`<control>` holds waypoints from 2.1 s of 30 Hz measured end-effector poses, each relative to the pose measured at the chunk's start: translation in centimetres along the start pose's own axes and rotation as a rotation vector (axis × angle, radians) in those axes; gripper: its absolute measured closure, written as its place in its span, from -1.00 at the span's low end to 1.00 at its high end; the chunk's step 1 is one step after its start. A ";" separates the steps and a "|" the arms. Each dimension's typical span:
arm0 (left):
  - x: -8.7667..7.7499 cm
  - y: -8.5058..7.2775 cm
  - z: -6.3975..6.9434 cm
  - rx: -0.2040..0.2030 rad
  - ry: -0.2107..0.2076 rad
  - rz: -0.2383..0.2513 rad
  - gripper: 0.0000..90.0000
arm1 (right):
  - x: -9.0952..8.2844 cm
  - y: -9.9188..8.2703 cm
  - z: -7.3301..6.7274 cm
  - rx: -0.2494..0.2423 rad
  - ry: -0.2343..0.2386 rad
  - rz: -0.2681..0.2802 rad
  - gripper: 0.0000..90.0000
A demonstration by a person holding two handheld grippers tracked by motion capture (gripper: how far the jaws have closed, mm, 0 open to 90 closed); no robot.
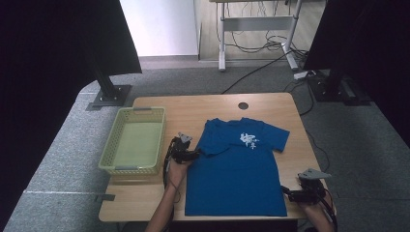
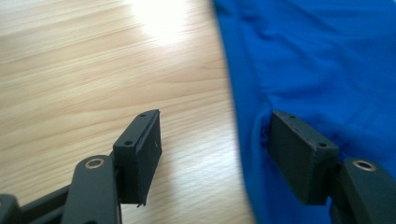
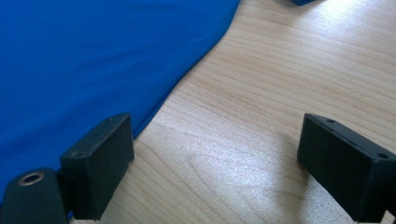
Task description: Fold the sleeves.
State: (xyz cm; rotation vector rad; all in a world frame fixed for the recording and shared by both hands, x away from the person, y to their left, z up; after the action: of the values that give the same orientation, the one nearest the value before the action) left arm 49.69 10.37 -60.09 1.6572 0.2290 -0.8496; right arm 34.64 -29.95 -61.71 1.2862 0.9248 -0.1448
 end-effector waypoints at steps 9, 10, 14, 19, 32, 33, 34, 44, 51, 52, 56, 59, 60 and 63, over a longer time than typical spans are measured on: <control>-0.9 0.0 -1.5 -0.093 -0.002 0.022 -0.20 | 0.0 0.0 0.0 0.000 0.000 0.000 -0.77; -1.0 0.2 -1.1 -0.084 -0.017 0.031 -0.22 | 0.0 0.0 0.0 0.000 0.000 0.000 -0.77; -1.3 1.1 0.4 -0.061 -0.073 0.064 -0.27 | 0.0 0.0 0.0 0.000 0.000 0.000 -0.77; -0.7 1.2 1.0 -0.029 -0.067 0.042 -0.32 | 0.0 0.0 0.0 0.000 -0.001 0.000 -0.77; -0.9 0.3 -0.1 -0.047 -0.053 0.030 -0.41 | 0.0 0.0 0.0 0.001 -0.001 0.000 -0.77; -1.0 0.4 -0.1 -0.047 -0.058 0.033 -0.44 | 0.0 0.0 0.0 0.001 -0.002 0.000 -0.77; -1.1 0.5 0.1 -0.047 -0.065 0.038 -0.45 | 0.0 0.0 0.0 0.001 -0.002 0.000 -0.77; -2.5 0.5 1.4 -0.027 -0.124 0.049 -0.54 | 0.0 0.0 0.0 0.003 -0.003 0.000 -0.77; -4.1 0.4 2.1 -0.004 -0.150 0.063 -0.55 | 0.0 0.0 0.0 0.004 -0.003 0.000 -0.77; -4.3 0.4 2.2 -0.001 -0.155 0.064 -0.55 | 0.0 0.0 0.0 0.004 -0.003 0.000 -0.77; -5.0 0.0 2.4 0.007 -0.165 0.064 -0.56 | 0.0 0.0 0.0 0.004 -0.004 0.000 -0.77; -5.3 -0.3 2.4 0.009 -0.166 0.062 -0.56 | 0.0 0.0 0.0 0.005 -0.005 0.000 -0.77; -5.4 -0.4 2.4 0.006 -0.168 0.064 -0.56 | 0.0 0.0 0.0 0.005 -0.005 0.000 -0.77; -5.8 -0.6 2.5 0.008 -0.173 0.067 -0.56 | 0.0 0.0 0.0 0.005 -0.005 0.000 -0.77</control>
State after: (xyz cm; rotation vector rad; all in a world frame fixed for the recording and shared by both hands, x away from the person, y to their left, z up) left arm 44.24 9.97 -56.97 1.5797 0.0506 -0.9379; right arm 34.66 -29.93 -61.71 1.2903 0.9207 -0.1506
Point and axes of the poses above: each handheld gripper's, and its own axes: x roughly forward along the jaws, y roughly out of its top, z roughly to its right, the point moved 8 cm from there along x, roughly forward along the jaws, and after that the axes turned 1 degree about z, right-handed, at the moved point
